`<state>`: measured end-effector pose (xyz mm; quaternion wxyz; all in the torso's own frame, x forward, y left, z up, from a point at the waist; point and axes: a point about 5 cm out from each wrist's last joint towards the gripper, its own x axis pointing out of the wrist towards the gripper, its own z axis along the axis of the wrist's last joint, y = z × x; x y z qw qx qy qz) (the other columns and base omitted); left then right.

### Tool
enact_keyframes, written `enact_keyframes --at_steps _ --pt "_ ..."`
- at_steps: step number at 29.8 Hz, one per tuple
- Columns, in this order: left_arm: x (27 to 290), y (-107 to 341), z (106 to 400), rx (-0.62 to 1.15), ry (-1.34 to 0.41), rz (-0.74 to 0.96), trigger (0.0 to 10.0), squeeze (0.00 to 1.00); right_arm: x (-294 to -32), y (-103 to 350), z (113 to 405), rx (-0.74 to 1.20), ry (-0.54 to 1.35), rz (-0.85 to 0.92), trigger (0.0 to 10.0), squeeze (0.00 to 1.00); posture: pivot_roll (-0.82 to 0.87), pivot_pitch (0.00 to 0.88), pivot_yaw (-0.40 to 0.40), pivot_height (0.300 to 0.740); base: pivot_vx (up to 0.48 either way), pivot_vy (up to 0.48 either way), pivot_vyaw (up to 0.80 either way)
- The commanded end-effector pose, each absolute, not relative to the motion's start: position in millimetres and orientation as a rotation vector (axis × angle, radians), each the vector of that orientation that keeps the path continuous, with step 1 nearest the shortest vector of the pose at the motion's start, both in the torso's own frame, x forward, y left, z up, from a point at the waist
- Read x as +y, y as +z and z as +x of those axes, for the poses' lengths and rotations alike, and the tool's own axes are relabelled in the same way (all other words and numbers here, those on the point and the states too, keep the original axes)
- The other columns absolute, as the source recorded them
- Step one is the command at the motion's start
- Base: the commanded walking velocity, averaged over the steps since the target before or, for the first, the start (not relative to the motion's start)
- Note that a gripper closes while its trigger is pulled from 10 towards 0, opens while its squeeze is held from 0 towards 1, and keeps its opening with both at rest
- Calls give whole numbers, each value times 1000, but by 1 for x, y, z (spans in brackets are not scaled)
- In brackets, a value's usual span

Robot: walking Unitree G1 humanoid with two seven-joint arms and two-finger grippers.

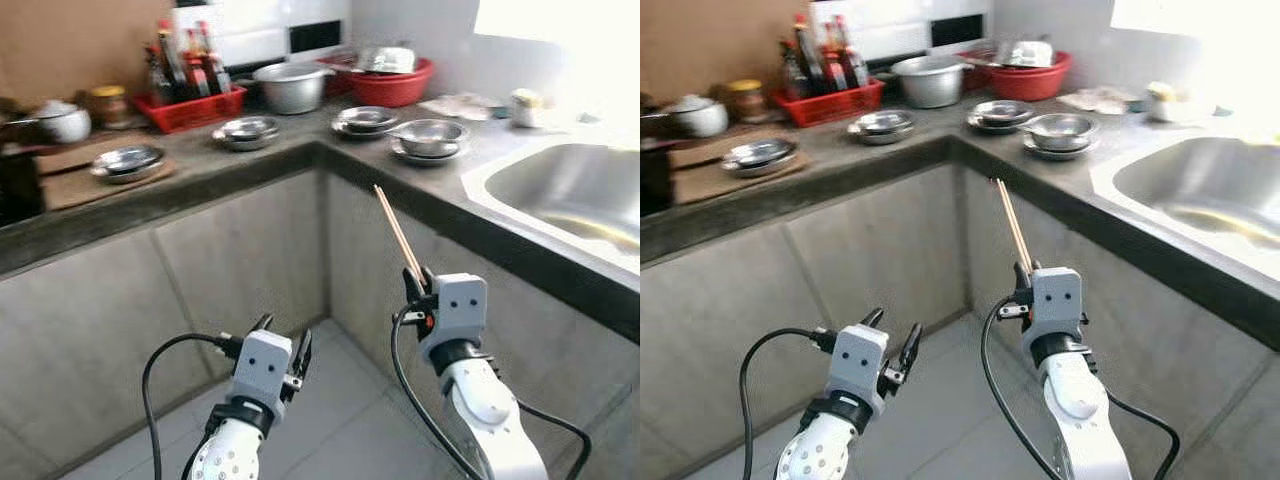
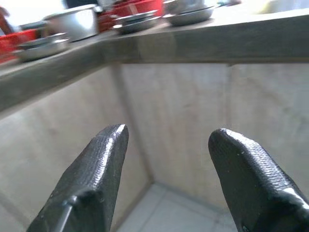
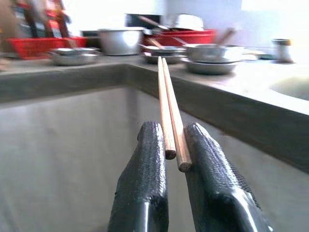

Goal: Kitchen organization

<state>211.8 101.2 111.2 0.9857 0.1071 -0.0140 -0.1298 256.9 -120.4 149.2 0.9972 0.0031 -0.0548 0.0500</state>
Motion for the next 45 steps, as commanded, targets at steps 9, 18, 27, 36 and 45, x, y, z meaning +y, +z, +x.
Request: enact_keyframes --at_steps 9,18,27,36,45 --pt "104 111 212 -18 -267 220 10000 0 -114 153 256 -126 113 15 10000 0 36 26 -4 740 0 397 -788" --pt "104 110 213 -12 -273 218 10000 0 -114 154 257 -124 105 15 10000 0 40 34 -2 740 0 0 -788" --pt "105 110 214 -9 -281 228 10000 0 -113 154 258 -124 99 20 10000 0 41 36 1 740 0 0 -787" --pt "102 110 214 -16 -302 246 10000 0 -113 156 259 -139 96 18 10000 0 38 35 0 740 112 -59 -784" --pt "105 111 215 -7 -277 208 10000 0 -116 168 260 -307 96 -143 10000 0 39 37 -3 740 45 -28 -88"
